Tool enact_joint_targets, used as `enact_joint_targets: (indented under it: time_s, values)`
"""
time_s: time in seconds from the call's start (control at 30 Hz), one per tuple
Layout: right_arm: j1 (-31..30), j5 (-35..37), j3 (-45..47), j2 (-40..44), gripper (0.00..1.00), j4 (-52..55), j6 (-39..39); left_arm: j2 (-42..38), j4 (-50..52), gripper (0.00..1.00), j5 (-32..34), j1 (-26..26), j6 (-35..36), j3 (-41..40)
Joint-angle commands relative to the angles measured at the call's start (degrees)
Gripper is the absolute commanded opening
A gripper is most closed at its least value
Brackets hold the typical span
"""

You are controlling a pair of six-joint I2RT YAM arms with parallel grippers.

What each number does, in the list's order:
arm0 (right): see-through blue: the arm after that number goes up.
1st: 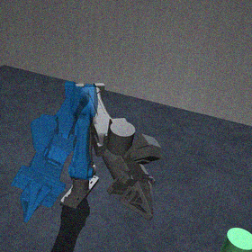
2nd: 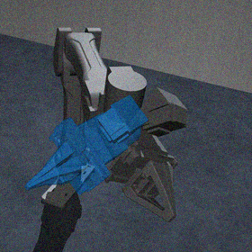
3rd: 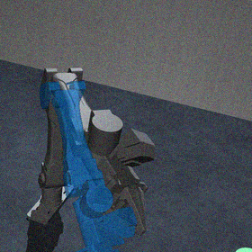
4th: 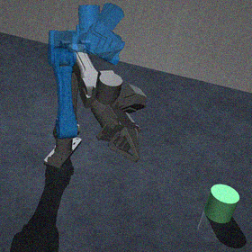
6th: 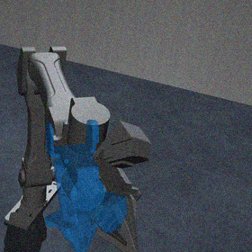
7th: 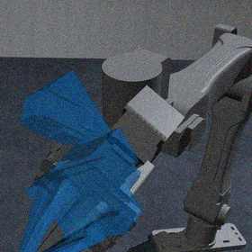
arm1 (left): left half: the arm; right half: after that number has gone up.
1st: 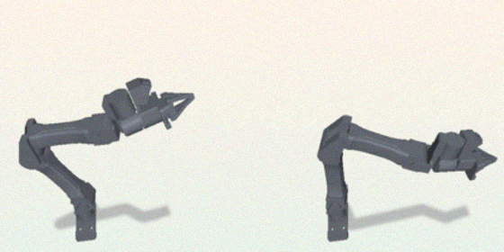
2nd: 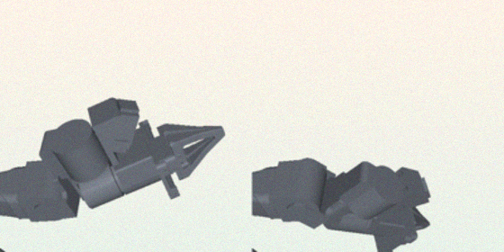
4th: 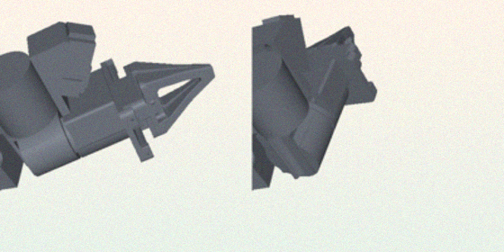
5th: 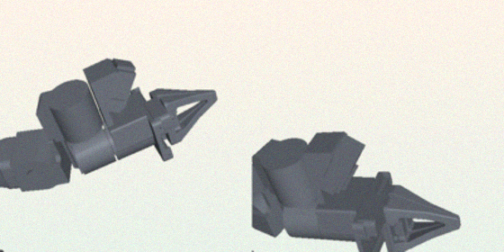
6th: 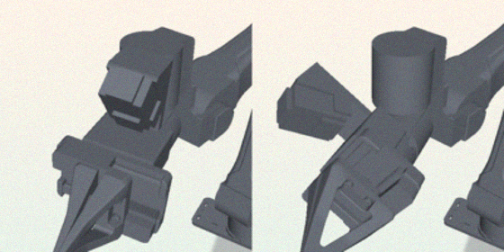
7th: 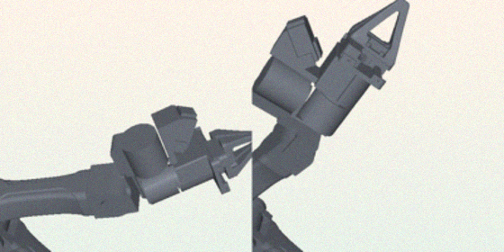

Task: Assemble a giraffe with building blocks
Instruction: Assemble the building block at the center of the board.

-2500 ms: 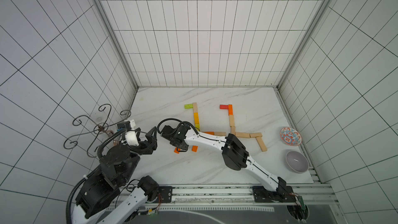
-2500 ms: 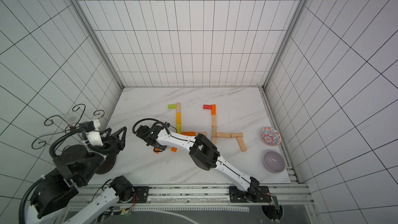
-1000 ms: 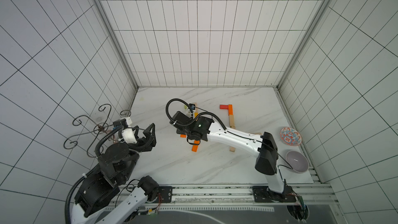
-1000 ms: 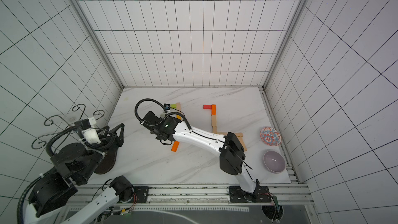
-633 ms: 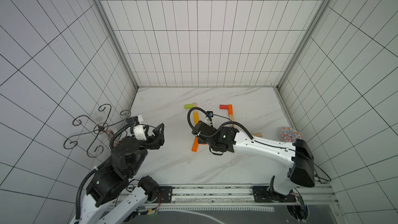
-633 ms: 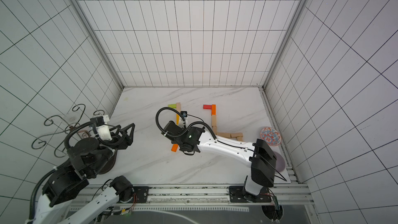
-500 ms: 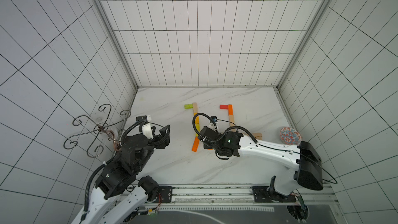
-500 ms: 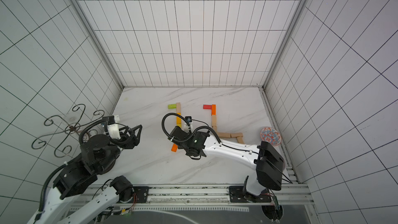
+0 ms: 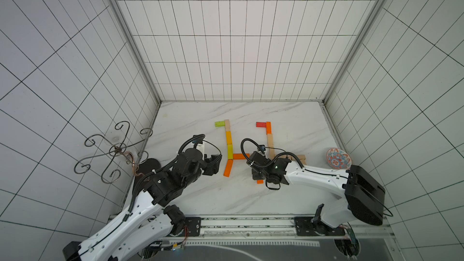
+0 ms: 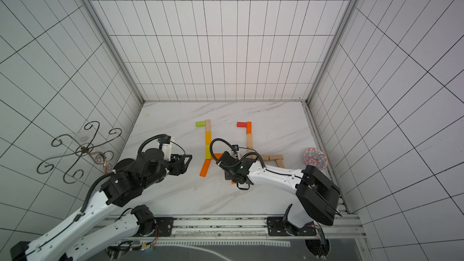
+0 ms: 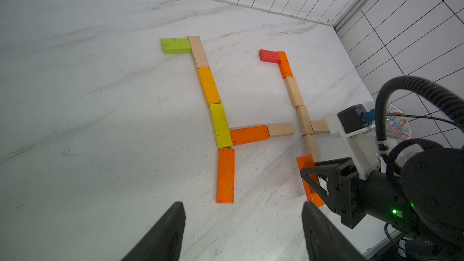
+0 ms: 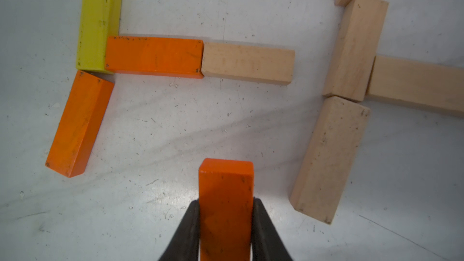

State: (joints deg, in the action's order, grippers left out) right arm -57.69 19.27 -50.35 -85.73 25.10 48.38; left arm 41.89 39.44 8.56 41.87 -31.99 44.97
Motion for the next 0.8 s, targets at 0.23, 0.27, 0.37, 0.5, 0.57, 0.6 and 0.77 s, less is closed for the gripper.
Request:
enact_joint_targets:
  time_s: [0.23,0.27,0.37,0.5,0.57,0.6,0.77]
  values:
    - [3.9,-3.8,4.7,-4.1,0.21,-4.1,-1.0,0.6,-2.4,0.73,0.5,0.2,-1.8,0.3]
    - [4.1,-4.0,4.9,-4.5,0.22,-4.5,-1.0,0.7,-2.2,0.73,0.4,0.2,-1.8,0.4]
    - [4.8,-4.0,5.2,-5.2,0.24,-5.2,-1.0,0.6,-2.0,0.73,0.6,0.2,-1.6,0.6]
    - [5.7,-4.1,5.8,-5.7,0.32,-5.2,-1.0,0.7,-1.9,0.73,0.9,0.2,-1.4,0.6]
    - [6.1,-4.2,5.9,-5.7,0.39,-5.2,-1.0,0.7,-1.9,0.73,1.0,0.2,-1.3,0.6]
    - [6.2,-4.4,6.0,-5.6,0.43,-5.3,-2.5,0.8,-1.9,0.73,1.1,0.2,-1.3,0.6]
    - [6.4,-5.1,5.7,-4.8,0.52,-4.6,-3.2,1.3,-2.2,0.73,1.2,0.2,-1.0,0.6]
